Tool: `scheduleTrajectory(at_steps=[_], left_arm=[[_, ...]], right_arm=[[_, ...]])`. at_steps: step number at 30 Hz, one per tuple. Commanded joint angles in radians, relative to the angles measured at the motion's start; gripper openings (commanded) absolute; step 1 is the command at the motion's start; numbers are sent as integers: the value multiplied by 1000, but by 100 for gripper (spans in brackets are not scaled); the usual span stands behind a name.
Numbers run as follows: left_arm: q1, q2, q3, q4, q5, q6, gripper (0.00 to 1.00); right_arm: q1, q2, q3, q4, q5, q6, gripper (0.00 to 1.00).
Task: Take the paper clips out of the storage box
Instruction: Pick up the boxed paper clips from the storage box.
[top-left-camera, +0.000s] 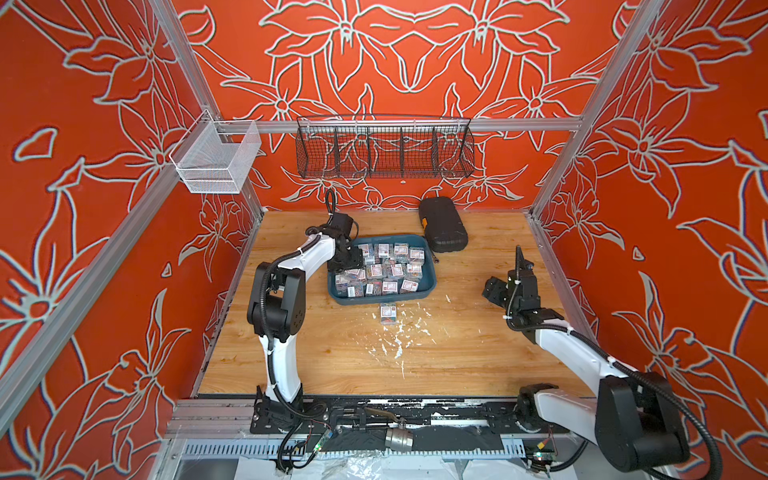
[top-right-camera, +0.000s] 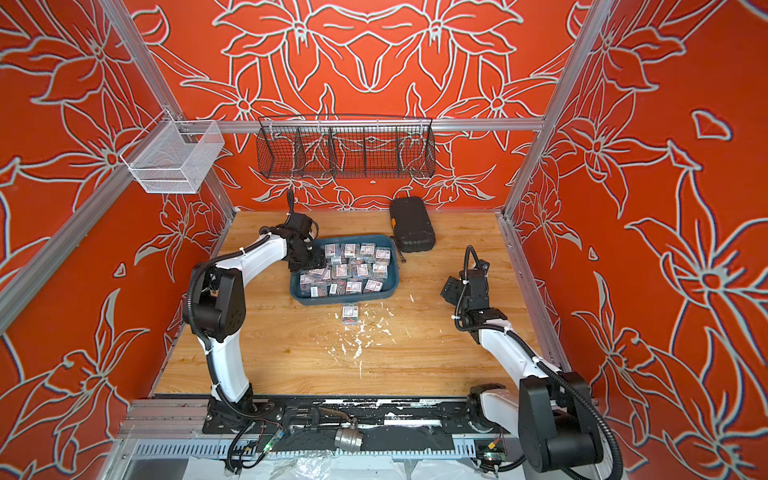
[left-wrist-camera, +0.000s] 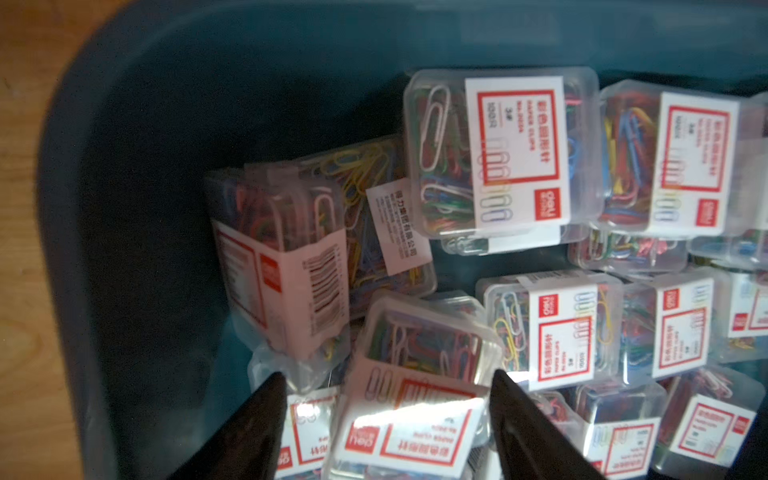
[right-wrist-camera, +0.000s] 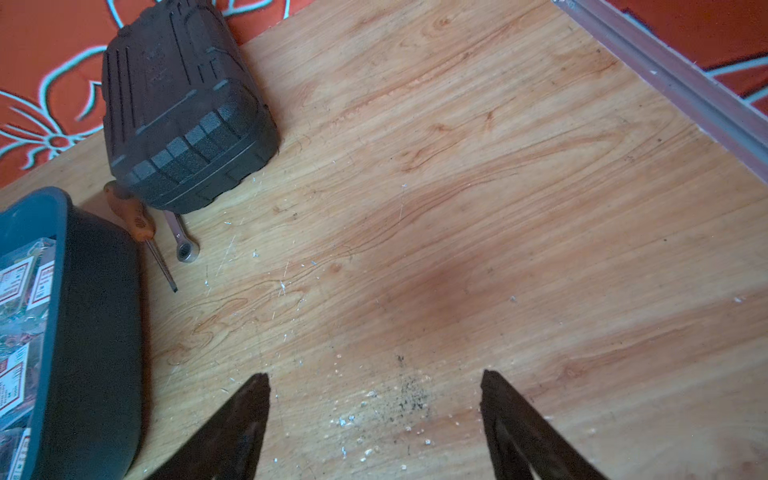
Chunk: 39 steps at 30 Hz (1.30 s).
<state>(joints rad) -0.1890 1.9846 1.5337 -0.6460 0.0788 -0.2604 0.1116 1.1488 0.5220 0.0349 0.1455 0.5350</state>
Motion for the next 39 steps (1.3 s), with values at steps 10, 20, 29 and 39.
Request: scheduleTrajectory(at_steps=[10,20,29,39], left_arm=[[-19,-62,-112,55,48,-10,81],[-81,33,25,-77,-124,-10,78],[-81,78,52,-96,-143,-16,73],[-81,128,78,-108,-155,-22,55]], right_arm=[[3,-20,-22,17,-20,-4,82],[5,-26,-26,17,-23,-4,82],[6,-27,-26,19,-23,-6,82],[7,-26,-27,18,-23,-6,82]])
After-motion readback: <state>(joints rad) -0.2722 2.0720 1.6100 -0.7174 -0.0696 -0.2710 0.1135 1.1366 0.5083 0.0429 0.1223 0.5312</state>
